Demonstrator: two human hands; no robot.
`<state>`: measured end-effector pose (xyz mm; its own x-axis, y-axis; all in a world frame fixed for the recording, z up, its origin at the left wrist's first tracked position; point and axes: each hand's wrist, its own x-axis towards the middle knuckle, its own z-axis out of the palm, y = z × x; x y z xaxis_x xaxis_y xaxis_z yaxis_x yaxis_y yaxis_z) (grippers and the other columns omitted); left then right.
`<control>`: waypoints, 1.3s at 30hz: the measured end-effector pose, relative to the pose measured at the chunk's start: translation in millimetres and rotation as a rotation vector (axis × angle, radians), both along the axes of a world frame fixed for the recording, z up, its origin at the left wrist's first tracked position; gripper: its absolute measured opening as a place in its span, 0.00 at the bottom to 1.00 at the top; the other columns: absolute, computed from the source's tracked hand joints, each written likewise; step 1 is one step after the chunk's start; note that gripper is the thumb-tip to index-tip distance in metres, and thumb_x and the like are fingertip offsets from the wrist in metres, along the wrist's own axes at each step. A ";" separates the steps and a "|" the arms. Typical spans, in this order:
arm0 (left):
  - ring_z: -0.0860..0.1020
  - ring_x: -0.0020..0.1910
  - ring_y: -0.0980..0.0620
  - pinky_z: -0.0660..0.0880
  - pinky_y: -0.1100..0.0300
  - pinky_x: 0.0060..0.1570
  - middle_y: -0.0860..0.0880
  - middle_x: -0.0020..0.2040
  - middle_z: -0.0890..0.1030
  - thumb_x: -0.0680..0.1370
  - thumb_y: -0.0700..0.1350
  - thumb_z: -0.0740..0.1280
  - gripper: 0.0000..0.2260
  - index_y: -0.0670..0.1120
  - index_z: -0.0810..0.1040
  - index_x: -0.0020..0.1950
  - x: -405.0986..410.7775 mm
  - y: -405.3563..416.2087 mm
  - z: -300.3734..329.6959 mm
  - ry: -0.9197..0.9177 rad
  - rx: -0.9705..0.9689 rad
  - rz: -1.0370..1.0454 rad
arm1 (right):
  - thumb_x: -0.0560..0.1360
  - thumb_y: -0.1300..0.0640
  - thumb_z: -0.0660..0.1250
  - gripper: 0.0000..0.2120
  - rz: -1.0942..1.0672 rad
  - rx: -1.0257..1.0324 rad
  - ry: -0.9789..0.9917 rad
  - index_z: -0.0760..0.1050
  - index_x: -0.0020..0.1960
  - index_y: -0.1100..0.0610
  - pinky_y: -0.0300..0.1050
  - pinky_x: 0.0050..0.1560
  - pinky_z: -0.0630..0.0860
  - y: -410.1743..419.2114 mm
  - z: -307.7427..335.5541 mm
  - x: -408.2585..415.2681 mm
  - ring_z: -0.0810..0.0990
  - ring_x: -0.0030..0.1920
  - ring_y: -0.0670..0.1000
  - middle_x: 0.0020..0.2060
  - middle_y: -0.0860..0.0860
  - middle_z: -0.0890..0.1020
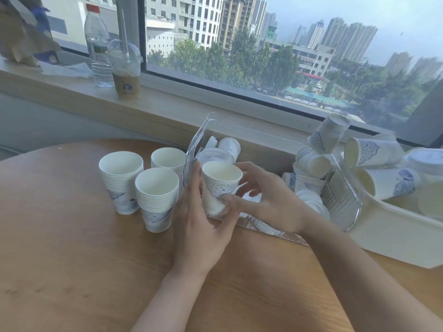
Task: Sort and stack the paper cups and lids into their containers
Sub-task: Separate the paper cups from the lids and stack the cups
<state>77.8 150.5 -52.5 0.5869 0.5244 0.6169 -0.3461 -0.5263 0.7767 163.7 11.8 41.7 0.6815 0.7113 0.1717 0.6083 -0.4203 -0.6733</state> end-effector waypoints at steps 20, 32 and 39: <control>0.78 0.63 0.53 0.78 0.48 0.61 0.56 0.65 0.78 0.77 0.70 0.67 0.34 0.57 0.65 0.78 -3.3 0.1 2.6 0.088 -0.046 0.050 | 0.84 0.46 0.63 0.10 -0.370 -0.071 -0.186 0.80 0.47 0.43 0.45 0.44 0.71 19.4 -18.9 46.8 0.80 0.45 0.43 0.40 0.37 0.81; 0.77 0.70 0.47 0.76 0.42 0.65 0.48 0.71 0.78 0.77 0.66 0.67 0.36 0.50 0.66 0.80 -6.1 -1.1 7.9 0.149 -0.067 0.046 | 0.78 0.43 0.72 0.13 -0.503 -0.048 -0.250 0.81 0.60 0.46 0.48 0.53 0.80 11.2 -10.4 54.6 0.83 0.50 0.45 0.49 0.42 0.85; 0.75 0.71 0.49 0.76 0.44 0.66 0.49 0.71 0.78 0.77 0.66 0.68 0.36 0.52 0.65 0.80 -3.4 0.7 2.1 0.149 -0.054 0.076 | 0.82 0.36 0.62 0.28 -0.479 -0.125 -0.046 0.66 0.78 0.47 0.56 0.65 0.75 55.2 -10.3 83.5 0.79 0.65 0.57 0.57 0.50 0.86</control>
